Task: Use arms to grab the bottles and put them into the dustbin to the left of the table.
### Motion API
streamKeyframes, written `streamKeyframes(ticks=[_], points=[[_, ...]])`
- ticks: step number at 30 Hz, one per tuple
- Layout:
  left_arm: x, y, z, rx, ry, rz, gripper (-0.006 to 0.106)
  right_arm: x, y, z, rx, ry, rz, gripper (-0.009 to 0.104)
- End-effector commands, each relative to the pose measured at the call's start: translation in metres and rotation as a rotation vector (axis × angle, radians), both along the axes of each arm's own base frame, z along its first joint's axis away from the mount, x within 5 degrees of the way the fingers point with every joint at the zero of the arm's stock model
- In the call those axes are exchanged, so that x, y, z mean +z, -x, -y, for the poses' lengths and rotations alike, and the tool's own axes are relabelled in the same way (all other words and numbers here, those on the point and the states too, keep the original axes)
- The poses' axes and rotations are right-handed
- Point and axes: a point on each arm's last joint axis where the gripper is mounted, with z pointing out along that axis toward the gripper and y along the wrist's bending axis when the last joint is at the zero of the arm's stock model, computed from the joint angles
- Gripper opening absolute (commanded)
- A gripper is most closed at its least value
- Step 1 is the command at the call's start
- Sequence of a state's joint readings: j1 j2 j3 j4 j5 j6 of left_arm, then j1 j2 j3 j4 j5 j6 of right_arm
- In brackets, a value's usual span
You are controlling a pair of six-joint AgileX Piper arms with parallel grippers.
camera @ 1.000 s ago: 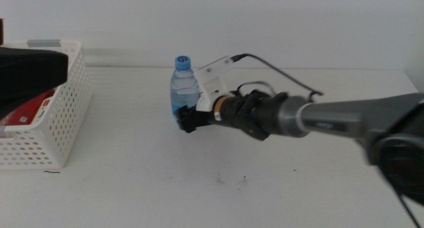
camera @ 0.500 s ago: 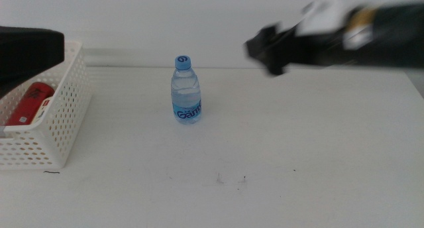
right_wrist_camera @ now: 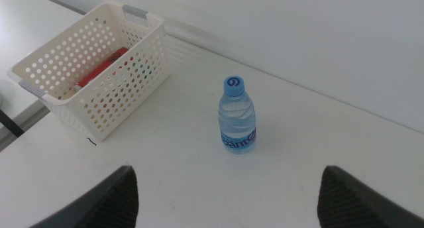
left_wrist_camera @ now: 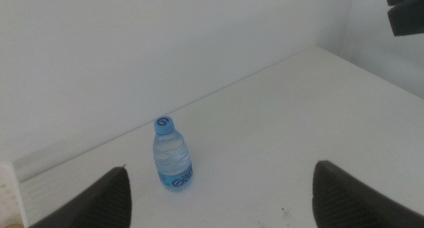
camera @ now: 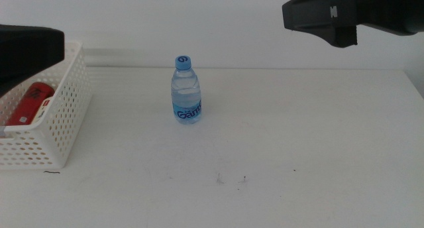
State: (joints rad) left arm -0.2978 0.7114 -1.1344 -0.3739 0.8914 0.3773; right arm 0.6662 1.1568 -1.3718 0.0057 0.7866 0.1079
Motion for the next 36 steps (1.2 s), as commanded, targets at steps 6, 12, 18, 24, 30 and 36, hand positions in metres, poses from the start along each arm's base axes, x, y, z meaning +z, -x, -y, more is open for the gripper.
streamKeyframes(ticks=[6, 12, 18, 24, 30, 36], points=[[0.005, 0.000, -0.001, 0.013, 0.025, 0.034, 0.094, 0.004, 0.000, 0.001, -0.001, -0.016, 0.030, 0.083], [-0.006, -0.024, 0.001, 0.079, 0.028, 0.079, 0.094, 0.004, 0.000, 0.001, -0.001, -0.016, 0.030, 0.083], [-0.073, -0.055, 0.006, 0.158, 0.053, 0.058, 0.094, 0.004, 0.000, 0.001, -0.001, -0.017, 0.031, 0.083], [-0.156, -0.068, 0.022, 0.189, 0.196, 0.215, 0.094, 0.004, 0.000, 0.001, -0.001, -0.017, 0.031, 0.083], [-0.225, -0.075, 0.026, 0.242, 0.250, 0.126, 0.094, 0.004, 0.000, 0.001, -0.001, -0.017, 0.031, 0.083], [-0.251, -0.088, 0.036, 0.215, 0.155, 0.068, 0.094, 0.004, 0.000, 0.001, -0.001, -0.017, 0.031, 0.083]])
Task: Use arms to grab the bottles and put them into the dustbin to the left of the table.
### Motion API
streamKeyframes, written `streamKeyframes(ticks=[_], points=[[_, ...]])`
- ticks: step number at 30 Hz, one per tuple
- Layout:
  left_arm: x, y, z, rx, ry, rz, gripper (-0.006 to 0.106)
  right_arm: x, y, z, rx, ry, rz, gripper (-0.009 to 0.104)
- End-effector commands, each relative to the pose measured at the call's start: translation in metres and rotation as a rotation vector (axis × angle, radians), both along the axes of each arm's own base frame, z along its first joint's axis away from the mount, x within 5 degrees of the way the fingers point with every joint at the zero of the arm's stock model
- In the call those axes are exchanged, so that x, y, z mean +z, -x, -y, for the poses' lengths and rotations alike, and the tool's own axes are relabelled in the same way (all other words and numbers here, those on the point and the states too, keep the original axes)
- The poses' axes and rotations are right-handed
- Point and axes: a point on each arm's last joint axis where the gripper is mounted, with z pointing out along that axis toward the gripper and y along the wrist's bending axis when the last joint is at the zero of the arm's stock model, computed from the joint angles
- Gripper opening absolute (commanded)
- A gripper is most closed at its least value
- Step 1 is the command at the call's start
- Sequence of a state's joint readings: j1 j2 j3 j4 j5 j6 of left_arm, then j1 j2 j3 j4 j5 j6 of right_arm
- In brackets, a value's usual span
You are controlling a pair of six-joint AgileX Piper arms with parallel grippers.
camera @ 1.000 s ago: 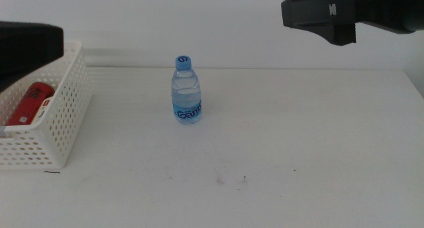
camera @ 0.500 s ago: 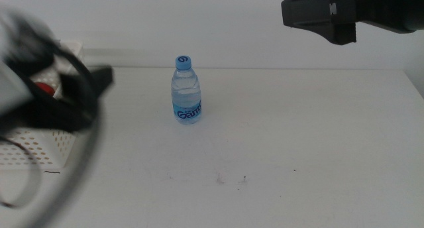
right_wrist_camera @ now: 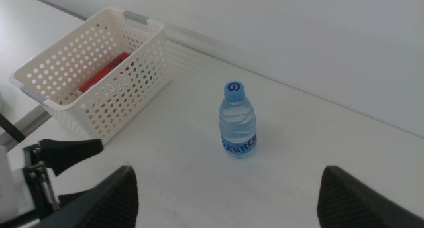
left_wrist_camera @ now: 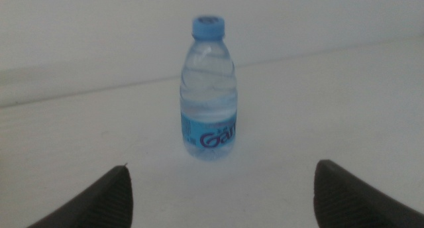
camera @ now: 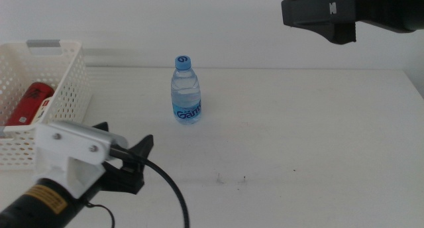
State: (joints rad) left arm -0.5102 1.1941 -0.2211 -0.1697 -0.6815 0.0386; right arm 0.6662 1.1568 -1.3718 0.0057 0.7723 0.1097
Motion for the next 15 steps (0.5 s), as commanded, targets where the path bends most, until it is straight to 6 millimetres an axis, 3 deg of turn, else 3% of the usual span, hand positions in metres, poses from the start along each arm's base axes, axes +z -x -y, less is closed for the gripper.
streamKeyframes(ticks=[1, 4, 15], points=[[-0.004, -0.004, 0.005, -0.020, -0.007, 0.036, 0.094, 0.003, 0.001, 0.001, 0.000, -0.007, 0.021, 0.083], [-0.005, -0.012, 0.007, -0.004, 0.008, 0.124, 0.094, 0.003, 0.001, 0.001, 0.000, -0.007, 0.021, 0.083], [-0.038, -0.065, 0.033, 0.042, -0.013, 0.012, 0.094, 0.003, 0.001, 0.001, 0.000, -0.007, 0.021, 0.083]])
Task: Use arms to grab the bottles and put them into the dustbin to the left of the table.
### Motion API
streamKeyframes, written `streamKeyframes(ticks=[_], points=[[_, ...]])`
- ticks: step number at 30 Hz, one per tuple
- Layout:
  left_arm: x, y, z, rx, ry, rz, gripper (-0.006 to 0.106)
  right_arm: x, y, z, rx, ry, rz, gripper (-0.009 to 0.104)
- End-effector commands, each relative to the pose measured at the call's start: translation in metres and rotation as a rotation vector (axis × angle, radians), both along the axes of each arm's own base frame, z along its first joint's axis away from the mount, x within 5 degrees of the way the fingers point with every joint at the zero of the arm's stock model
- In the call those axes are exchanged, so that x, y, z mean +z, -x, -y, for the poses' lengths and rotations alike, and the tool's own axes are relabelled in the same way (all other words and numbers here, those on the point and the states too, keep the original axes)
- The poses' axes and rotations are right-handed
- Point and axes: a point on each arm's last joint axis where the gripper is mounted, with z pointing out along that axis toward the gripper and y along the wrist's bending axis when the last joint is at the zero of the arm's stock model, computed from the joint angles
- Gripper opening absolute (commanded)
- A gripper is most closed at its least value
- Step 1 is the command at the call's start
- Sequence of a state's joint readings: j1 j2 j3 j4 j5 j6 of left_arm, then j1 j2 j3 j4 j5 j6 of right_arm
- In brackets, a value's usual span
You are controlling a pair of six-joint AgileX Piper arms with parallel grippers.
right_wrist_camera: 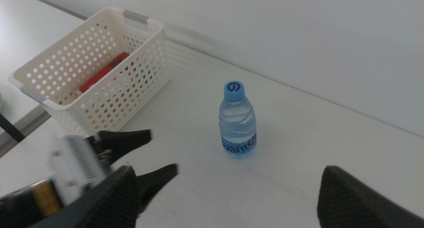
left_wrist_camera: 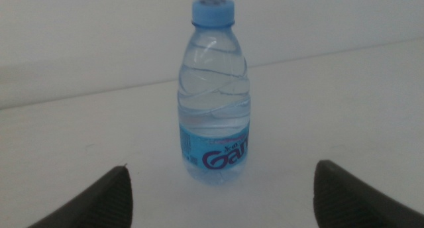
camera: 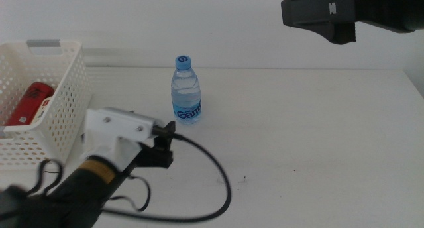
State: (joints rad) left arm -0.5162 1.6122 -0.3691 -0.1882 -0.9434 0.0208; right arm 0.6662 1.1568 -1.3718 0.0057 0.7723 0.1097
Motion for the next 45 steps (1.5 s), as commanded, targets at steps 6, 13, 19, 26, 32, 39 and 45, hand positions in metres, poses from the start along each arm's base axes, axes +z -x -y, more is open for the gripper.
streamKeyframes(ticks=[6, 13, 19, 26, 32, 39, 45], points=[[-0.020, -0.062, 0.022, 0.024, -0.026, 0.005, 0.094, 0.003, 0.001, 0.001, 0.000, -0.007, 0.021, 0.083], [-0.042, -0.099, 0.042, 0.025, -0.027, -0.004, 0.094, 0.003, 0.001, 0.001, 0.000, -0.007, 0.021, 0.083], [-0.062, -0.122, 0.052, 0.034, -0.024, -0.008, 0.094, 0.003, 0.001, 0.001, 0.000, -0.007, 0.021, 0.082], [-0.073, -0.143, 0.060, 0.050, -0.012, 0.009, 0.094, 0.003, 0.001, 0.001, 0.000, -0.007, 0.021, 0.082], [-0.078, -0.156, 0.055, 0.065, -0.017, 0.025, 0.094, 0.003, 0.001, 0.001, 0.000, -0.007, 0.021, 0.082], [-0.075, -0.161, 0.053, 0.071, -0.016, 0.028, 0.094, 0.003, 0.001, 0.001, 0.000, -0.007, 0.021, 0.082], [-0.070, -0.163, 0.051, 0.059, -0.017, 0.047, 0.065, 0.003, 0.001, 0.001, 0.000, -0.007, 0.021, 0.082]])
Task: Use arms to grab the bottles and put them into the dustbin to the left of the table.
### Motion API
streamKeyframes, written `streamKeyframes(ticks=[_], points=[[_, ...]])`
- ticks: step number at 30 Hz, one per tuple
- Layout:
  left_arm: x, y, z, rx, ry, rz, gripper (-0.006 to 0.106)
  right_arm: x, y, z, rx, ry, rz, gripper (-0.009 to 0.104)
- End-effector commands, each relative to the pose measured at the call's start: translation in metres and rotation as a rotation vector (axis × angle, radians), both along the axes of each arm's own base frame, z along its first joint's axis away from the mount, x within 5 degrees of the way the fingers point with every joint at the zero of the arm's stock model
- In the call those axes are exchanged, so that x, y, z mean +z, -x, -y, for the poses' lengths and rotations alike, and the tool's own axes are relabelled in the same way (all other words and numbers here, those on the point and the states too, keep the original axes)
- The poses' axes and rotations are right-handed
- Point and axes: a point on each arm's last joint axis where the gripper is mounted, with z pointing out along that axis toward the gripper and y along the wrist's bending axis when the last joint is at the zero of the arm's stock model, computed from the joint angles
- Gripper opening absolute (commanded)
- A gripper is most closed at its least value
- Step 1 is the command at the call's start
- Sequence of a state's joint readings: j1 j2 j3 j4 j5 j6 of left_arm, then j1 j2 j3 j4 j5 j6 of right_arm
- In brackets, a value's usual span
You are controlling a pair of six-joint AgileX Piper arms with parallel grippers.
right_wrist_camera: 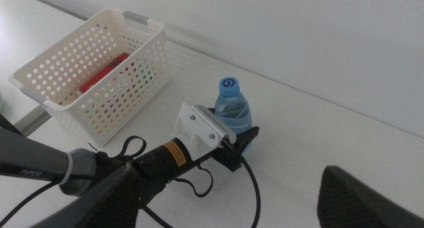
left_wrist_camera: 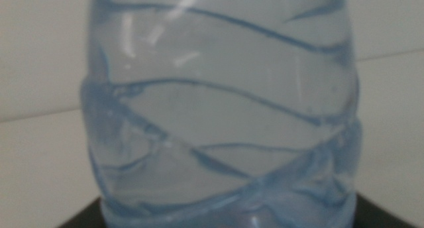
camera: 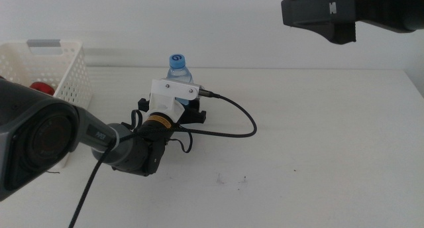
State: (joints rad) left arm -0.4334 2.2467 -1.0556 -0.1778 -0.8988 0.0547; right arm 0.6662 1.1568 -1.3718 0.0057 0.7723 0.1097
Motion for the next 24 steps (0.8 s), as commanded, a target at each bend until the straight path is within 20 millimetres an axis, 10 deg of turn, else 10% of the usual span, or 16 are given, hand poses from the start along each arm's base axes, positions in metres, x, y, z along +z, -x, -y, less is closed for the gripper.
streamKeyframes(ticks=[1, 6, 16, 24], points=[[0.010, -0.001, -0.001, -0.016, 0.007, 0.030, 0.055, 0.003, 0.001, 0.001, 0.000, -0.007, 0.021, 0.082], [0.044, 0.024, -0.006, -0.085, -0.029, -0.045, -0.002, 0.003, 0.001, 0.001, 0.000, -0.007, 0.021, 0.082], [0.156, 0.073, -0.032, -0.092, -0.076, -0.356, -0.002, 0.003, 0.001, 0.001, 0.000, -0.007, 0.021, 0.082], [0.255, 0.065, -0.117, -0.111, -0.295, -0.665, -0.002, 0.003, 0.001, 0.001, 0.000, -0.007, 0.021, 0.082]])
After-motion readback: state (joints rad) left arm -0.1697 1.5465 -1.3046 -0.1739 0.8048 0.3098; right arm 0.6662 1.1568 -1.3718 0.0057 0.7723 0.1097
